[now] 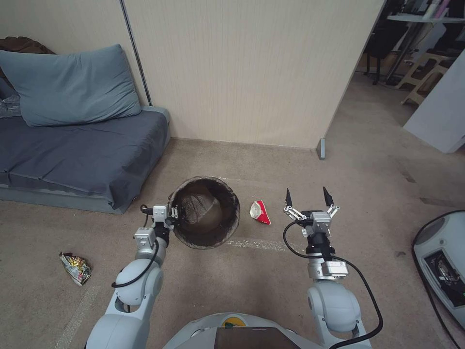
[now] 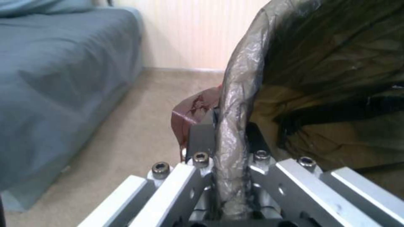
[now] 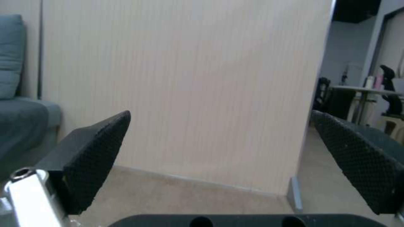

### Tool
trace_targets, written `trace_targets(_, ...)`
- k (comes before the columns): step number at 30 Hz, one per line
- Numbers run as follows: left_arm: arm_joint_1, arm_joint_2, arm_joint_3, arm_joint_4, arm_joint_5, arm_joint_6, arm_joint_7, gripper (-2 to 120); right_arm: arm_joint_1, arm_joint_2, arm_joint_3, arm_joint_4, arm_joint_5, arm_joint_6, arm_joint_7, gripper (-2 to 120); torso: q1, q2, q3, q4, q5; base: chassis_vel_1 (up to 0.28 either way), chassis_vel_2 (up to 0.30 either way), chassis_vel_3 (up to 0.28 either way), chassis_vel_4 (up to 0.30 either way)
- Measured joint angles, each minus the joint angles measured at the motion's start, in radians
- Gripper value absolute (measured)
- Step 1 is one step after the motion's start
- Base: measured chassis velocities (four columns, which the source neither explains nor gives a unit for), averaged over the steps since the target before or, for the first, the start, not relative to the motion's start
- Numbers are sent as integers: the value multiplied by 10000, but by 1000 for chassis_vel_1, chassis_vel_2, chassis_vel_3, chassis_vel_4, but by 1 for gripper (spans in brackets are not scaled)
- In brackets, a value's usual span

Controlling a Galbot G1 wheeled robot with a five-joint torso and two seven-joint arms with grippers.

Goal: Pick up the trash bin, then pick up the garbage from the floor and place it into the trash bin.

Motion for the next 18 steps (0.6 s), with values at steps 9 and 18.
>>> trace_targets(9, -255, 255, -225, -80, -625, 148, -143, 2, 244, -842, -163, -254, 267, -414, 27, 100, 0, 0, 0, -2, 0, 0, 0, 0, 0)
trace_targets(18, -239, 367, -157, 106, -571, 134, -123, 2, 776, -1736, -716, -871, 997, -1891, 494, 100, 0, 0, 0, -1, 1, 0, 0, 0, 0)
